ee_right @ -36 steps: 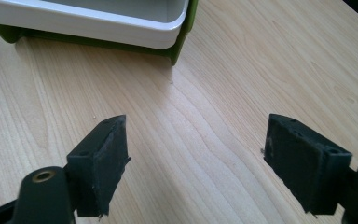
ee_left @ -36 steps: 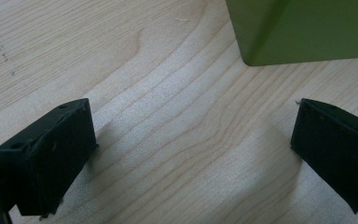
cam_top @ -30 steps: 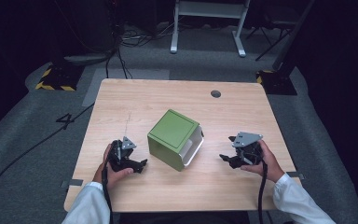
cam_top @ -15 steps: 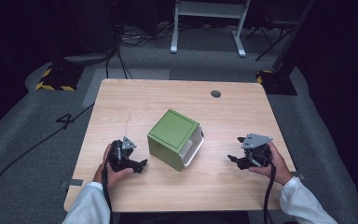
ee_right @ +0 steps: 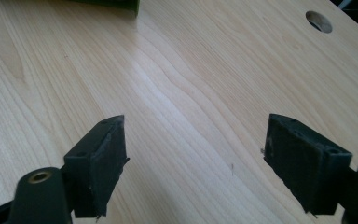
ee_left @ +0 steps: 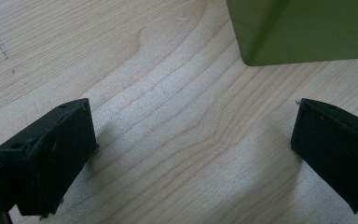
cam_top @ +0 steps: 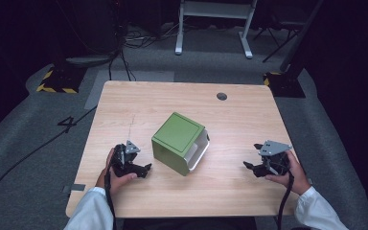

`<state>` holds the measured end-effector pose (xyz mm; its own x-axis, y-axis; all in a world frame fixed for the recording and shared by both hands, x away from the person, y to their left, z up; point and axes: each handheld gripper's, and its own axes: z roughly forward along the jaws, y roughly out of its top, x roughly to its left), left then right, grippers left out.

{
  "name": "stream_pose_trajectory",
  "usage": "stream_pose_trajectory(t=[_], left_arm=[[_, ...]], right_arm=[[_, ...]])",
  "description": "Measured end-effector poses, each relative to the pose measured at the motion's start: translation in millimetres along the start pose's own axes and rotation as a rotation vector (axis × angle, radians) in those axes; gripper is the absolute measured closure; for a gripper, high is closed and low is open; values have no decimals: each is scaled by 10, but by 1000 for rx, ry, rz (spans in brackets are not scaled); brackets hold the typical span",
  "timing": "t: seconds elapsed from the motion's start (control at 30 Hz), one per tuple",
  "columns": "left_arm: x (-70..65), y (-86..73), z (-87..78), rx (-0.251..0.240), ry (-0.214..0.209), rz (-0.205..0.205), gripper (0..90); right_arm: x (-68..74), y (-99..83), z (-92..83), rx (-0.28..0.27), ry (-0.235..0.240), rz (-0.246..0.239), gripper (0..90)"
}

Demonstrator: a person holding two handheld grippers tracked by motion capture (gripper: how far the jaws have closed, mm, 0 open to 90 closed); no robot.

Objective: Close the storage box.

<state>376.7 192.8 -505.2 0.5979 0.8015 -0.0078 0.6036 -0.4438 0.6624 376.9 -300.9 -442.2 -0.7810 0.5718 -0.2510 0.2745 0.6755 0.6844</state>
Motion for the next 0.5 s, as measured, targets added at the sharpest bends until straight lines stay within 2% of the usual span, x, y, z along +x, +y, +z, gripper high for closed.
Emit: stream_pose_trajectory(t=[0.1,0.3,0.5], left_arm=[[-1,0,-1,0,2,0,1],[-1,0,-1,0,2,0,1],[0,0,-1,0,2,0,1]], right_arm=[[-55,-114,-29,3,-24,27,209],[-101,-247,-49,12,-34,49,205],[-197,-467,-85,21,-49,102,202]])
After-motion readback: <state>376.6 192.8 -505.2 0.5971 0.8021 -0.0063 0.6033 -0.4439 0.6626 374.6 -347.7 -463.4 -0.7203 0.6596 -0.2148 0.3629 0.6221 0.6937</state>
